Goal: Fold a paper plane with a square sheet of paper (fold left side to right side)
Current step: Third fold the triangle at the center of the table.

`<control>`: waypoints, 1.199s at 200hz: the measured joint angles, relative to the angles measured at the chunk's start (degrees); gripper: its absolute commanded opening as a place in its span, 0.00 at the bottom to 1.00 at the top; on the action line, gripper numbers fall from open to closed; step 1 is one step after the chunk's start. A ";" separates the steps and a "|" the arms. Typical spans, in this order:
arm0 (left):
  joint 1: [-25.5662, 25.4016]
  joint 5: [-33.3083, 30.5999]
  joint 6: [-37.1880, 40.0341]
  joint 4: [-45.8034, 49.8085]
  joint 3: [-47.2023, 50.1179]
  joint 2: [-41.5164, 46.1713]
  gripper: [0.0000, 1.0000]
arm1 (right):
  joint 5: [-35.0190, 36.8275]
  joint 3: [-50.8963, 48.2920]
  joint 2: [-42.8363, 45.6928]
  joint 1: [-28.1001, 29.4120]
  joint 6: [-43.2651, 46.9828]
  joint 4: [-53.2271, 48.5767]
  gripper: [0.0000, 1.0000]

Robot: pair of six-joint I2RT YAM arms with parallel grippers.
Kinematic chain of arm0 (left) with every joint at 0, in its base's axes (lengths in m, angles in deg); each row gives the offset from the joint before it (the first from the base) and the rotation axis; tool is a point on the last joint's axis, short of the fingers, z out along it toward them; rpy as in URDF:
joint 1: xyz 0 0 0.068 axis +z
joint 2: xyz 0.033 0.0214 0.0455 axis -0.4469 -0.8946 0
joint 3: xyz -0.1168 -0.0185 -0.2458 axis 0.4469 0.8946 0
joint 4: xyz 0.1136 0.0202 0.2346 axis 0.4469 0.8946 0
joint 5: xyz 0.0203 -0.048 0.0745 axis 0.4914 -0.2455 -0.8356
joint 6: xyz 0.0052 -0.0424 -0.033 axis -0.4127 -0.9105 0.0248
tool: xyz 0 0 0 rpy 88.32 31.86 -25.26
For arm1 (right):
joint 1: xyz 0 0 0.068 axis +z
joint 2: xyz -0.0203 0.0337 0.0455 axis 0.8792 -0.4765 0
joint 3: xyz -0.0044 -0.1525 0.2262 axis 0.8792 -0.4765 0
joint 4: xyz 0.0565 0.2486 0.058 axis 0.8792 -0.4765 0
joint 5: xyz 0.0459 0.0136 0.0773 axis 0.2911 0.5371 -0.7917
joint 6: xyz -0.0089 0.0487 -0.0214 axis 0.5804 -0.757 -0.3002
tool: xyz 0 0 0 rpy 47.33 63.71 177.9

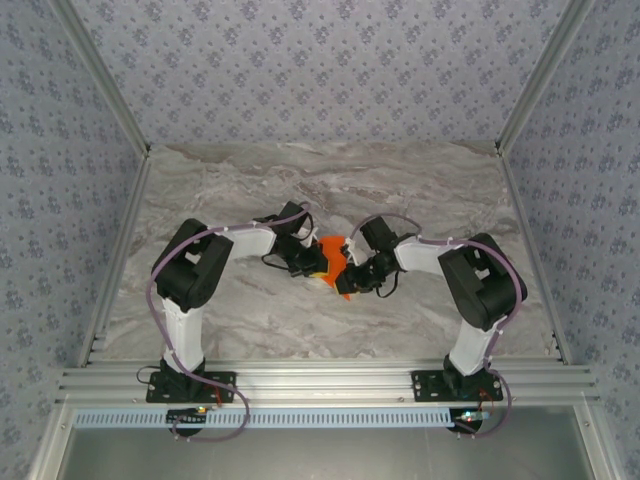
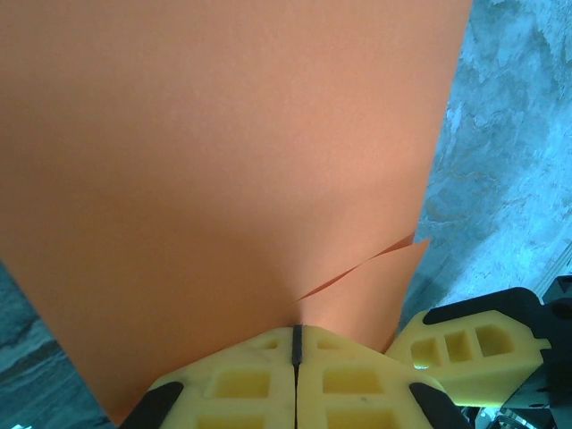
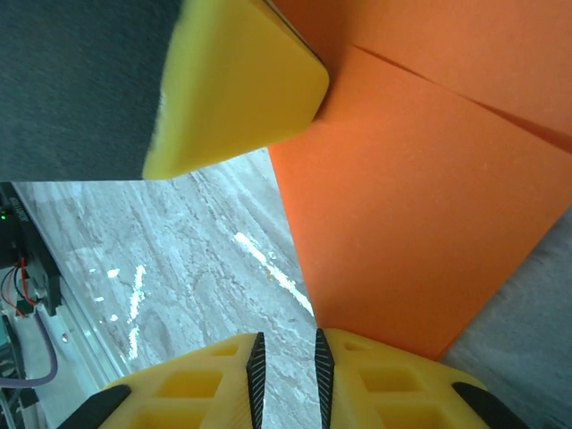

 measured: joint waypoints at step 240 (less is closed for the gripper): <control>-0.42 0.31 0.02 1.05 0.00 0.02 0.05 | 1.57 -6.78 13.97 -0.48 -0.66 -7.56 0.08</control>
